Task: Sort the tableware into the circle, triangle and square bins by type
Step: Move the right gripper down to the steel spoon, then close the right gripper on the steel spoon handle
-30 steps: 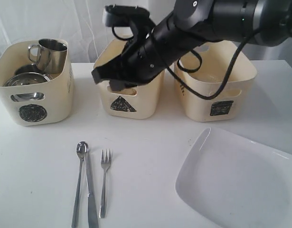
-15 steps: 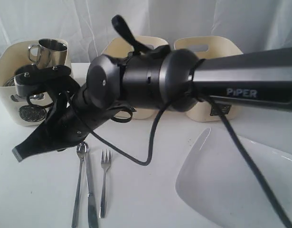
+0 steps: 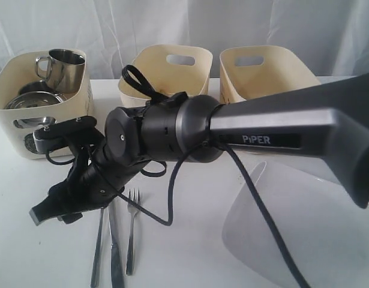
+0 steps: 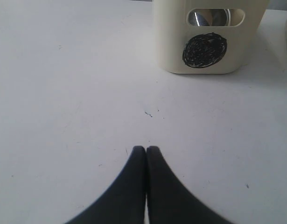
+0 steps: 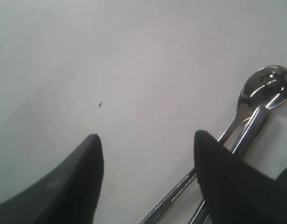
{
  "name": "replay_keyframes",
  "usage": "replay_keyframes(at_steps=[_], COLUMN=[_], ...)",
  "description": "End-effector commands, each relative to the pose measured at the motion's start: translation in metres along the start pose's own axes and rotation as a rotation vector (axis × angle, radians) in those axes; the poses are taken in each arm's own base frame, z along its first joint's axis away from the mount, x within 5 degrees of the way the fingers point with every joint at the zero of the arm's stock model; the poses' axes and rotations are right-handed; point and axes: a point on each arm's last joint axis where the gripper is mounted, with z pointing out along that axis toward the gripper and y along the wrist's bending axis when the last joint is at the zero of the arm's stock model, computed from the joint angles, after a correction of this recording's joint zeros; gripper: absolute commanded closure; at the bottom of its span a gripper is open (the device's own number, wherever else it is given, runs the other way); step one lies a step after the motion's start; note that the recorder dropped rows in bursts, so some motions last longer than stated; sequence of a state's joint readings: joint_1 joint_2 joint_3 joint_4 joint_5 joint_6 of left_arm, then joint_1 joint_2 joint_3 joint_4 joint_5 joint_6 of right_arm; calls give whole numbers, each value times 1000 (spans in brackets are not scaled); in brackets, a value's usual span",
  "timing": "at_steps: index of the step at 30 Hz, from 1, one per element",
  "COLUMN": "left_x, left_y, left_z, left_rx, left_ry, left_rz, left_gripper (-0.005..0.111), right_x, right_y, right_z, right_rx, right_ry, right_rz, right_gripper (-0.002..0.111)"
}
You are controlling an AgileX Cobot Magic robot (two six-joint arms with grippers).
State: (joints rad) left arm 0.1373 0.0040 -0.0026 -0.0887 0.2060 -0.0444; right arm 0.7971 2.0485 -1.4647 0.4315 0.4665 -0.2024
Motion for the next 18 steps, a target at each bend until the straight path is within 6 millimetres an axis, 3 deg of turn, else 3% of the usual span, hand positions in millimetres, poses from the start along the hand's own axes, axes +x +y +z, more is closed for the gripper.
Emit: replay_keyframes(at_steps=[1,5,10,18], left_x=[0,0,0,0], left_y=[0,0,0,0], left_z=[0,0,0,0], left_rx=[2,2,2,2], left_ry=[-6,-6,-6,-6], left_rz=[-8,-8,-8,-8], left_gripper=[107,107,107,107], right_x=[2,15,36,34], right_y=[-1,-11,-21,-22], right_z=[2,14,30,40], right_rx=[5,93,169,151], right_ry=[16,108,253,193], right_rz=[80,232,237,257], right_gripper=[53,58,59,59])
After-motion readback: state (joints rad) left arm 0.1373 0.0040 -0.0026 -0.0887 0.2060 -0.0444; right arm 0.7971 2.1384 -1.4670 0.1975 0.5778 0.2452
